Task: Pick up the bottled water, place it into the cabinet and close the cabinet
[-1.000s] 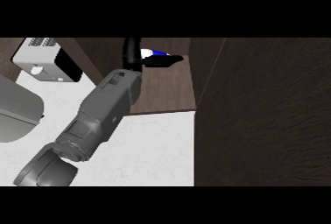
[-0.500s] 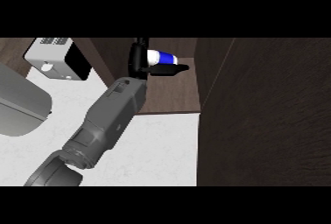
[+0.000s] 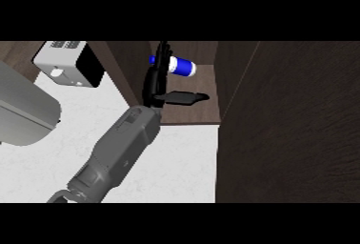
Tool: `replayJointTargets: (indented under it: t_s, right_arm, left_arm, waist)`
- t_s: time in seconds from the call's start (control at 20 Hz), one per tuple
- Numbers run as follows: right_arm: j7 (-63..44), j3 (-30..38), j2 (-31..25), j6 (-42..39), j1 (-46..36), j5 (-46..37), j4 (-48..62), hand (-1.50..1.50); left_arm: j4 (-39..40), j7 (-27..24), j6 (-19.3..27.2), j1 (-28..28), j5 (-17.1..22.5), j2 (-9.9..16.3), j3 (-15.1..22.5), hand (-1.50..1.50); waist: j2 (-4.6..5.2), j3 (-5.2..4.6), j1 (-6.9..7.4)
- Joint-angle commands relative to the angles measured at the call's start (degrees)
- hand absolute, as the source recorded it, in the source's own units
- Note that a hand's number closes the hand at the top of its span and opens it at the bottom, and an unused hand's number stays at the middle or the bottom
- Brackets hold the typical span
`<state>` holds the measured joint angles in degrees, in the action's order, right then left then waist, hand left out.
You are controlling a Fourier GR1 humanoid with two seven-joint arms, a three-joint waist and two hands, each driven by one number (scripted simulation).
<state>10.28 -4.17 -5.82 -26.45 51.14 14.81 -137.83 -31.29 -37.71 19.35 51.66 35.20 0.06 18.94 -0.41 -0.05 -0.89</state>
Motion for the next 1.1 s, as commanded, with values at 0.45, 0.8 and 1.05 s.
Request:
replayJointTargets:
  t_s: [0.45, 0.8, 1.05]
  right_arm:
    - [2.96, -3.10, 1.09, -1.03, 7.81, -4.24, -6.49, -1.50]
    - [2.02, -2.50, -5.55, -5.26, 3.81, -5.57, -7.59, -1.50]
    - [0.22, -3.04, -10.95, -9.44, 5.44, -6.99, -10.11, 1.50]
  left_arm:
    - [-32.02, 3.67, -1.92, -21.81, 0.42, 1.31, 12.32, -1.50]
    - [-46.74, 7.09, -2.60, -33.96, -0.44, 8.38, 16.58, 1.50]
    - [-54.69, 8.89, -3.39, -40.22, 0.25, 13.12, 16.72, 1.50]
  waist:
    - [-0.36, 0.03, 0.81]
    - [-0.42, 0.02, 1.69]
    - [-0.17, -0.02, 1.41]
